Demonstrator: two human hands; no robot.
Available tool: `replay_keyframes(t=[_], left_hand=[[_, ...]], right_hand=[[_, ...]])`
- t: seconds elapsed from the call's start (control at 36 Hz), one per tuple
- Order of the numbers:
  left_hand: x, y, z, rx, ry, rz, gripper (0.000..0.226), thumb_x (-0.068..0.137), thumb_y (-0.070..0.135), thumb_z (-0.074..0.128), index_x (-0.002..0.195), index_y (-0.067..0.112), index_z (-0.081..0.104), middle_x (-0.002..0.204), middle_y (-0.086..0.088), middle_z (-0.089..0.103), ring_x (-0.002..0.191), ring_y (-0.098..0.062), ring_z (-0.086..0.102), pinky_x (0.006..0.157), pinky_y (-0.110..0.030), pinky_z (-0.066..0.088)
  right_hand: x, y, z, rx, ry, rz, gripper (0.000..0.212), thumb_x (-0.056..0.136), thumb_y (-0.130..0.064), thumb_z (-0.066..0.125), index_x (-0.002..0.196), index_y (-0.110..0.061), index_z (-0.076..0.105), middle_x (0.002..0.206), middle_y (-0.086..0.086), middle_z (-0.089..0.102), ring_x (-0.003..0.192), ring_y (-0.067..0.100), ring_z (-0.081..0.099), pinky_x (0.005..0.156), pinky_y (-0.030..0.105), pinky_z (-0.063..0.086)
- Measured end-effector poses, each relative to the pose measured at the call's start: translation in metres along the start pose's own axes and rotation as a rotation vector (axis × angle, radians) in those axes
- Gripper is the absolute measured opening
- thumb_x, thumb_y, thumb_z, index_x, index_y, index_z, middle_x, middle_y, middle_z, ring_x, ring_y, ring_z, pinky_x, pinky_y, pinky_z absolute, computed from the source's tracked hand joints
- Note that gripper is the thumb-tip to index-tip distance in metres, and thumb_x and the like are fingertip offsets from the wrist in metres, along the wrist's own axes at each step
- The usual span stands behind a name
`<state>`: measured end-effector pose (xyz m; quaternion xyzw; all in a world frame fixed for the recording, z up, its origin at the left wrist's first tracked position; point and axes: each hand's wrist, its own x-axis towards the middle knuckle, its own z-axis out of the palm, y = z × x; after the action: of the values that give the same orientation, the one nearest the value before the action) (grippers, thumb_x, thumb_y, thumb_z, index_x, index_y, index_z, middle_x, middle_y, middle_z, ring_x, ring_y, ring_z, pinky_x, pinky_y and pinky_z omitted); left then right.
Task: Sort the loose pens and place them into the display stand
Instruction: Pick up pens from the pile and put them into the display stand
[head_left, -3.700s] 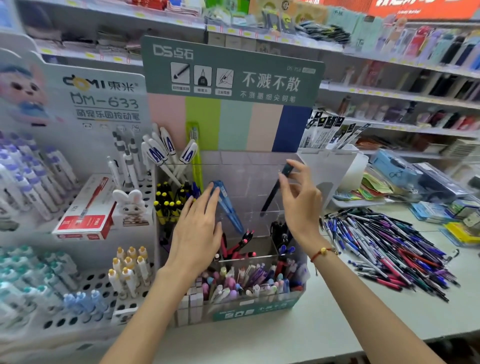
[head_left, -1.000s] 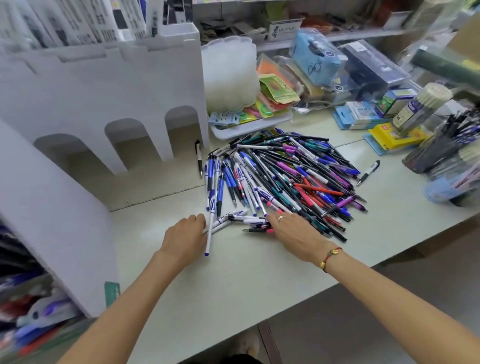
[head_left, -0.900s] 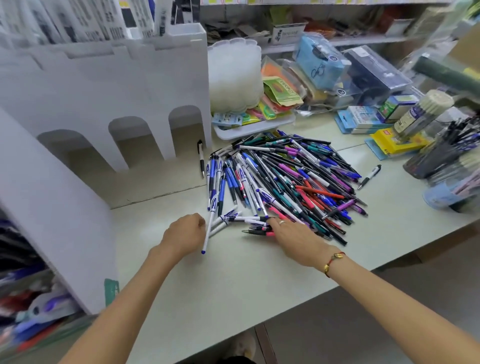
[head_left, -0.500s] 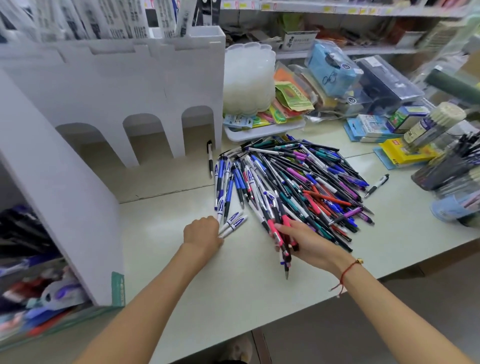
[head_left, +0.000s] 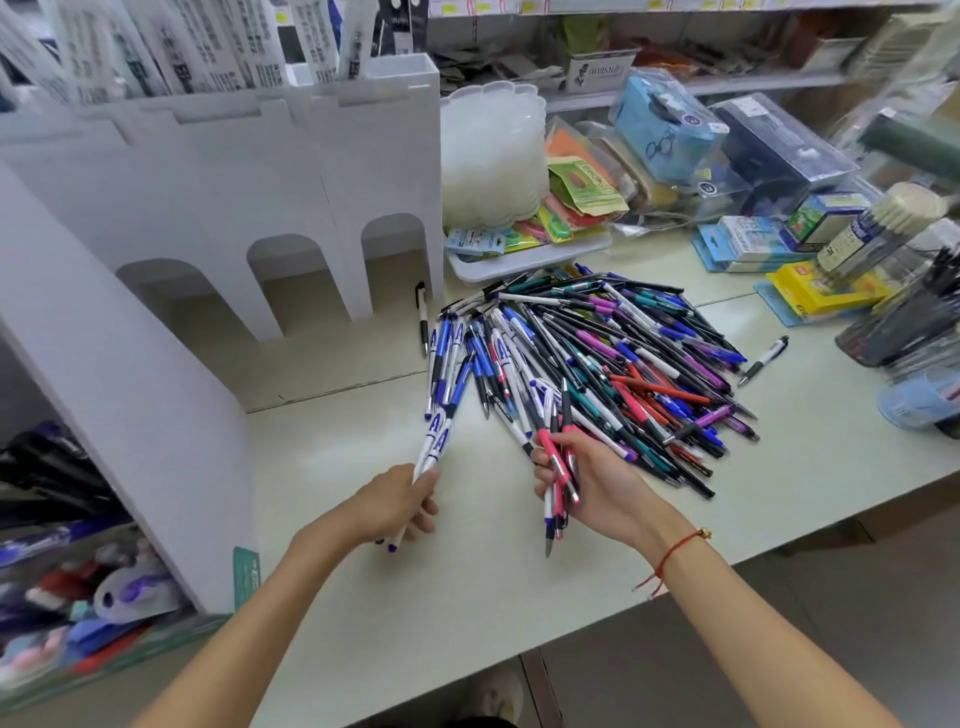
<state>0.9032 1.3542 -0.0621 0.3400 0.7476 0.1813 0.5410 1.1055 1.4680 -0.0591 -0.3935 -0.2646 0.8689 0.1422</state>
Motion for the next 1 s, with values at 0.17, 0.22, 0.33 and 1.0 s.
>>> replay_keyframes(t=[0.17, 0.22, 0.33, 1.0], left_hand=[[-0.005, 0.017, 0.017, -0.554, 0.030, 0.069, 0.013, 0.103, 0.018, 0.040, 0.099, 0.011, 0.049, 0.082, -0.002, 0.058, 0.058, -0.009, 0.053, 0.052, -0.021, 0.050], [-0.005, 0.024, 0.022, -0.572, 0.045, 0.078, 0.017, 0.104, 0.021, 0.038, 0.093, 0.014, 0.048, 0.078, 0.000, 0.051, 0.058, -0.008, 0.045, 0.053, -0.020, 0.047], [-0.007, 0.034, 0.025, -0.446, 0.068, 0.120, 0.026, 0.105, 0.028, 0.030, 0.096, 0.019, 0.053, 0.090, -0.001, 0.060, 0.075, -0.008, 0.056, 0.056, -0.011, 0.047], [-0.028, 0.052, 0.027, -0.319, -0.017, 0.339, 0.035, 0.106, 0.027, 0.025, 0.140, 0.027, 0.028, 0.126, -0.004, 0.054, 0.105, -0.016, 0.055, 0.083, -0.025, 0.050]], right_hand=[[0.004, 0.003, 0.025, 0.123, -0.021, 0.007, 0.012, 0.097, -0.017, 0.048, 0.095, -0.008, 0.056, 0.081, 0.004, 0.056, 0.072, 0.016, 0.051, 0.080, 0.030, 0.043], [0.004, 0.004, 0.037, 0.154, 0.026, -0.013, 0.015, 0.098, -0.015, 0.047, 0.093, -0.006, 0.059, 0.088, 0.008, 0.060, 0.081, 0.019, 0.053, 0.083, 0.031, 0.044], [0.005, 0.003, 0.056, 0.180, 0.069, -0.031, 0.017, 0.100, -0.018, 0.047, 0.095, -0.008, 0.060, 0.106, 0.012, 0.064, 0.104, 0.024, 0.056, 0.090, 0.036, 0.047], [0.005, 0.020, 0.083, -0.282, 0.226, -0.137, 0.025, 0.103, -0.022, 0.042, 0.121, -0.021, 0.058, 0.107, 0.005, 0.068, 0.100, 0.018, 0.063, 0.076, 0.037, 0.055]])
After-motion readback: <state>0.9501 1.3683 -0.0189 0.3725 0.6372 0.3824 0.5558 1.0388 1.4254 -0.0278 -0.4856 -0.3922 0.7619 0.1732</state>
